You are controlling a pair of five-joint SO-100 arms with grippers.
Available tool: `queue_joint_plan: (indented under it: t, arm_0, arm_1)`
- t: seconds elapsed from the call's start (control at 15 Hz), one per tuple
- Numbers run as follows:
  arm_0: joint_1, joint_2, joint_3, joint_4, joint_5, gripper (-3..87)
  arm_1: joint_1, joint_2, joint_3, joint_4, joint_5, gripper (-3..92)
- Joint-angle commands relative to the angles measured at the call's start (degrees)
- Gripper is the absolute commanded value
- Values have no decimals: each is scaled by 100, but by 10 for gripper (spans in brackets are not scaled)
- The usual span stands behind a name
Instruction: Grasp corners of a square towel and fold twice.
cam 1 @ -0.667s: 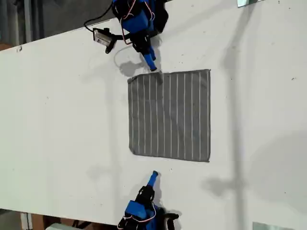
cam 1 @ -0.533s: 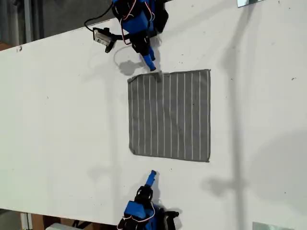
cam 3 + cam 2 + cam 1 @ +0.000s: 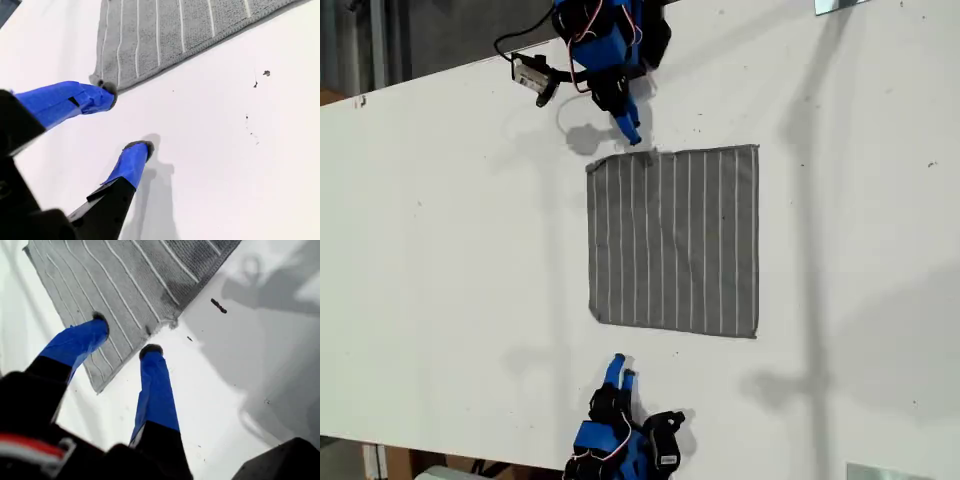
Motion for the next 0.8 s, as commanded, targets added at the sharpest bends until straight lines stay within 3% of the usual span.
queue_joint_plan:
  t: [0.0,0.07,0.2,0.27,0.4,0.53,0.73]
  arm_0:
    - [-9,35,-18,18,-62,201]
    - [9,35,-18,18,-26,206]
    - [0,35,0,-26,114,217]
    - [18,35,9,-62,141,219]
    - [44,35,26,-79,141,222]
    - [114,35,35,-105,149,223]
    - [132,35,44,-185,290,225]
  arm_1:
    - [-88,9,-220,88,-35,194]
    - [-308,9,-193,44,-255,229]
    - [624,-422,-914,-422,-1389,238]
    - [1090,-2206,-2039,-659,-1986,249]
    - [598,-5968,-3946,-1397,-2320,255]
    - [-510,-6943,-4025,-1863,-1521,249]
    - [-2786,-6987,-3393,-2057,1046,255]
